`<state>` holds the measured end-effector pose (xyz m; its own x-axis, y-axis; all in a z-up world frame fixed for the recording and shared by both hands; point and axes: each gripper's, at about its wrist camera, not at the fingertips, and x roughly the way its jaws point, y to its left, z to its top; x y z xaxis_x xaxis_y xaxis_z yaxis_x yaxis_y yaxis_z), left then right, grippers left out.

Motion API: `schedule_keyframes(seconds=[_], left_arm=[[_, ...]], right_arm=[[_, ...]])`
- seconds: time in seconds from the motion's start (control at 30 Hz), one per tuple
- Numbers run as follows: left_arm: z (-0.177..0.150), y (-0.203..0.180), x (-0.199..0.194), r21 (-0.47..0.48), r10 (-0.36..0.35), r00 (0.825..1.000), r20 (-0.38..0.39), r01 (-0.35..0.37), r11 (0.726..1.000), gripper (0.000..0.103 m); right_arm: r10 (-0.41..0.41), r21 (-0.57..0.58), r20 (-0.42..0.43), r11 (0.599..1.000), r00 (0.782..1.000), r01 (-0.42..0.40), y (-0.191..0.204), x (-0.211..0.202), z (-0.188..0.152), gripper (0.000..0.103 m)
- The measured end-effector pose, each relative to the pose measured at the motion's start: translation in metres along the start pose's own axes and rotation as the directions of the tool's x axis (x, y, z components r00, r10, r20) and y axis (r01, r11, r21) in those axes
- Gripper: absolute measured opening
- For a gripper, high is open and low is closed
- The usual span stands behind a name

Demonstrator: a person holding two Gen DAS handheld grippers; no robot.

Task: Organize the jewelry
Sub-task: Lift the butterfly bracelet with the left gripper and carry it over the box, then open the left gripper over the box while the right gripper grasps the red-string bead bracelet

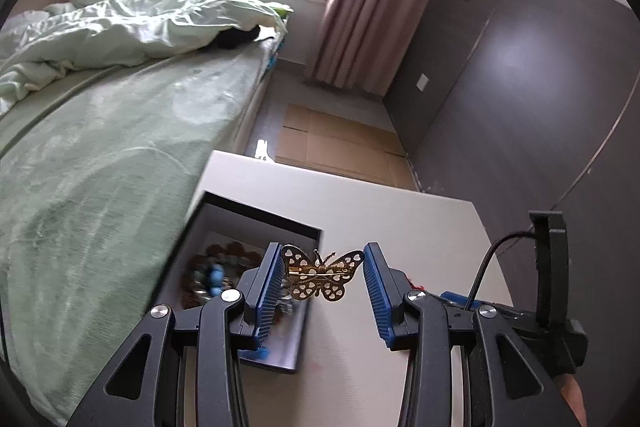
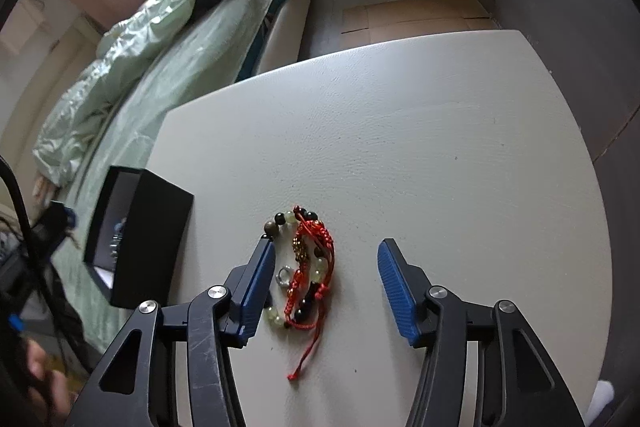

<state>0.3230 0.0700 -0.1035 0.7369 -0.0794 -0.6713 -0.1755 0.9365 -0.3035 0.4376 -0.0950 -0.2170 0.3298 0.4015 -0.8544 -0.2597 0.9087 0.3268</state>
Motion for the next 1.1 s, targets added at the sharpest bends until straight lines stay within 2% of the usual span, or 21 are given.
schedule_keyframes(seconds=[0.07,0.1,0.17,0.2,0.27,0.33,0.57,0.67,0.7,0.9,1.1], left_arm=[[0.003,0.008,0.0,-0.011,-0.002,1.0,-0.001,0.002,1.0,0.042],[0.004,0.012,0.0,-0.015,-0.003,1.0,-0.001,0.003,1.0,0.042],[0.006,0.02,0.0,-0.022,-0.004,1.0,-0.005,0.004,1.0,0.042],[0.006,0.023,0.0,-0.026,-0.006,1.0,-0.009,0.005,1.0,0.042],[0.007,0.031,0.001,-0.038,-0.011,1.0,-0.025,0.01,0.999,0.042],[0.007,0.039,0.002,-0.05,-0.014,0.999,-0.042,0.012,0.999,0.042],[0.007,0.056,0.009,-0.102,-0.045,0.994,-0.101,0.034,0.994,0.045],[0.009,0.063,0.005,-0.133,-0.068,0.994,-0.087,0.056,0.99,0.07],[0.009,0.065,0.002,-0.139,-0.072,0.994,-0.077,0.061,0.988,0.074],[0.011,0.076,-0.016,-0.17,-0.065,0.998,-0.012,0.062,0.984,0.075],[0.011,0.089,-0.026,-0.207,-0.035,0.999,0.022,0.039,0.978,0.075]], right_arm=[[-0.006,-0.009,-0.009,1.0,1.0,0.006,0.003,0.003,0.0,0.049],[-0.007,-0.016,-0.021,1.0,1.0,0.006,0.006,0.006,0.0,0.037],[-0.038,-0.031,-0.021,0.999,0.999,0.038,0.01,0.008,-0.002,0.023],[-0.047,-0.042,-0.022,0.998,0.999,0.046,0.012,0.008,-0.003,0.011],[-0.048,-0.04,-0.016,0.998,0.999,0.047,0.013,0.005,-0.004,0.006],[-0.062,-0.048,0.003,0.997,0.998,0.062,0.016,-0.003,-0.006,0.006],[0.0,-0.046,0.065,0.999,0.998,0.003,0.031,-0.032,-0.007,0.006],[0.026,-0.056,0.1,0.998,0.995,-0.021,0.041,-0.047,-0.007,0.006],[0.037,-0.058,0.115,0.998,0.993,-0.031,0.045,-0.052,-0.007,0.006],[0.128,-0.079,0.219,0.99,0.967,-0.113,0.073,-0.084,-0.003,0.006],[0.239,-0.113,0.262,0.97,0.935,-0.216,0.099,-0.091,0.004,0.006]])
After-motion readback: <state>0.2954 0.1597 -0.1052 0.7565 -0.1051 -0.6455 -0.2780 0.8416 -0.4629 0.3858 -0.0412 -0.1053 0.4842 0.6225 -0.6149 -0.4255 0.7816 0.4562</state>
